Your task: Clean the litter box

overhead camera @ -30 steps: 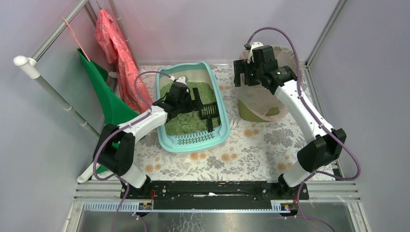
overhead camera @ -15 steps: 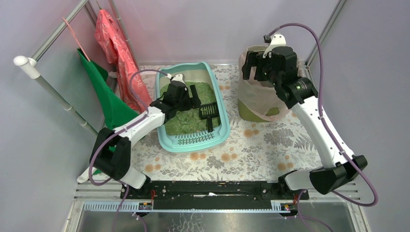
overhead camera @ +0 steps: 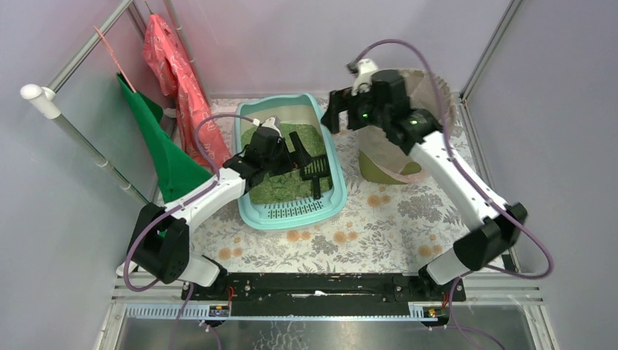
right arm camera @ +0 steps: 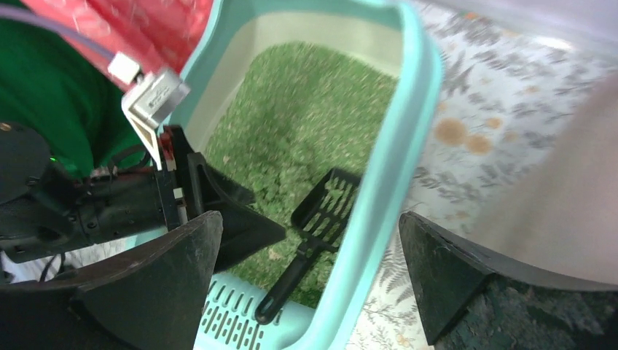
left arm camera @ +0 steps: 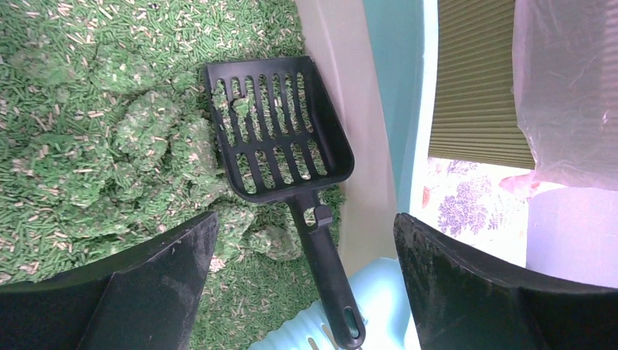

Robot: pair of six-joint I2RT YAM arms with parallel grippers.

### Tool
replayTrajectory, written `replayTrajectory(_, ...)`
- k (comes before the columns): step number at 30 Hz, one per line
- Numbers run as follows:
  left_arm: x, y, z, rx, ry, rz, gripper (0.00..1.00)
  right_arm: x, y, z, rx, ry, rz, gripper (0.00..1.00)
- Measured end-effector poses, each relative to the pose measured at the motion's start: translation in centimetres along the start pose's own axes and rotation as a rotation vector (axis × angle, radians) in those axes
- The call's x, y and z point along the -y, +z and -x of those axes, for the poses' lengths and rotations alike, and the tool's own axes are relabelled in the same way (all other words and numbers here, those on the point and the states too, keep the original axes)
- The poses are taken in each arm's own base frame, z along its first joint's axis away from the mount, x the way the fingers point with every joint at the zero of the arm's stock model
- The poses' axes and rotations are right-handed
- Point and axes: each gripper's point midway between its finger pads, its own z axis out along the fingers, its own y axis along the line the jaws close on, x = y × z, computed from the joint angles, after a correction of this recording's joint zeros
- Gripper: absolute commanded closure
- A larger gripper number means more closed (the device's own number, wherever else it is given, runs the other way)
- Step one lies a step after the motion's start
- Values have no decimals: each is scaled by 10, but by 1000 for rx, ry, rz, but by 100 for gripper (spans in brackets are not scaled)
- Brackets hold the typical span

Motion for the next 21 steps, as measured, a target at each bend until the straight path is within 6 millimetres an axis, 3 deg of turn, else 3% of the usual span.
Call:
replayTrajectory(4,6,1,-5,-30,-33,-9,6,-21,38,-43,-135,-24,45,1)
replayTrajectory(7,10,6,-14,-65,-96,-37,8,-23,43,-60,-182,-24,44,1)
replayTrajectory(10,2,12,-33,-91,-183,-39,14,-22,41,-55,-166,-25,41,1)
replayTrajectory(16,-33,20,-81,-128,-403,11,15,-26,27,-41,-124,-31,49,1)
replayTrajectory(21,-25,29,-75,-75,-515,-42,17,-30,13,-28,-84,-38,57,1)
